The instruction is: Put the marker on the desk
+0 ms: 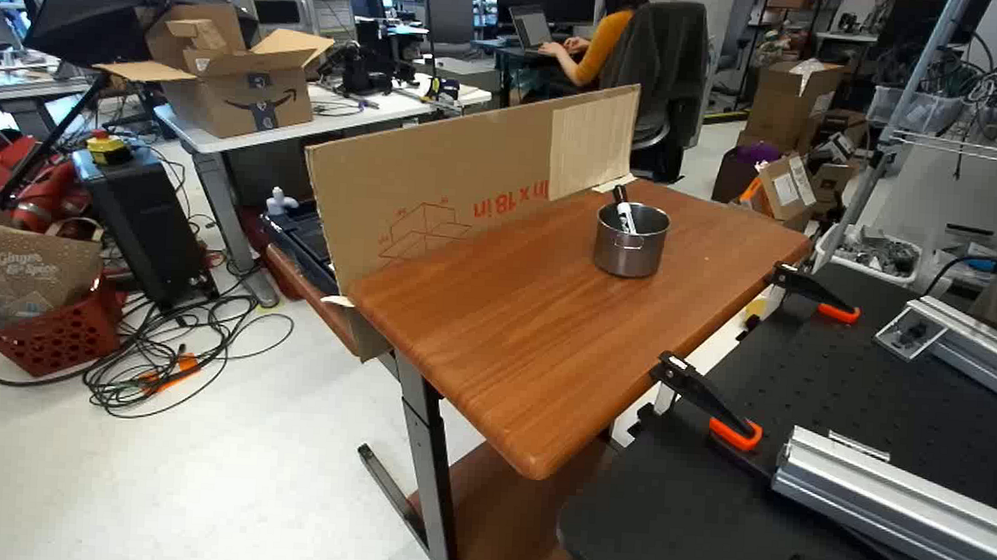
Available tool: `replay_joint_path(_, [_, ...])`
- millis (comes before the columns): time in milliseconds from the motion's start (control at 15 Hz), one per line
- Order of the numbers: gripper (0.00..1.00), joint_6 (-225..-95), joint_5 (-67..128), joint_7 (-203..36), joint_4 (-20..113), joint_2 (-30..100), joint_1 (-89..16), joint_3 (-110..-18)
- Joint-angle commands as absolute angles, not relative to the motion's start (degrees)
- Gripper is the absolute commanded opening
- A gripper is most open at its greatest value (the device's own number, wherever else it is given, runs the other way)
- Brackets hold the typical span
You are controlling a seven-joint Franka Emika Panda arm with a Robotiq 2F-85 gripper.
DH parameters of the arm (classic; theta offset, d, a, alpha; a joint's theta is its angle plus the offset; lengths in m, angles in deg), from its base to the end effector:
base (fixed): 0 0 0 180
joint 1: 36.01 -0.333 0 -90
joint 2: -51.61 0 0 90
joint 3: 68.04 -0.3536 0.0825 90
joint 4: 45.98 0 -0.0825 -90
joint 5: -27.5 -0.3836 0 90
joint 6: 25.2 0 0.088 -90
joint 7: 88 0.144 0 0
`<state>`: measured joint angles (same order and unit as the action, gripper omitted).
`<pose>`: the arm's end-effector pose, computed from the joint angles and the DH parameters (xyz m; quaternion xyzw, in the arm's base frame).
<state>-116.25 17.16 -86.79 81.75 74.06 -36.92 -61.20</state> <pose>0.3839 -0.0188 0.5108 -0.9836 0.0670 0.1207 0.1161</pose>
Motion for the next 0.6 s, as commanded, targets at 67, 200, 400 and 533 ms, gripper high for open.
replay_joint_path(67, [1.0,-116.07,16.76,-87.24,81.56,73.96,-35.37,-62.5])
replay_joint_path(200, [1.0,-116.07,16.76,-87.24,81.55,73.96,-35.37,-62.5])
replay_joint_path(400, [1.0,-119.73,15.68,-86.33,82.5,72.7,-35.12,-62.68])
replay_joint_path(533, [1.0,-124.16,14.91,-85.86,82.94,70.22,-35.05,-62.87])
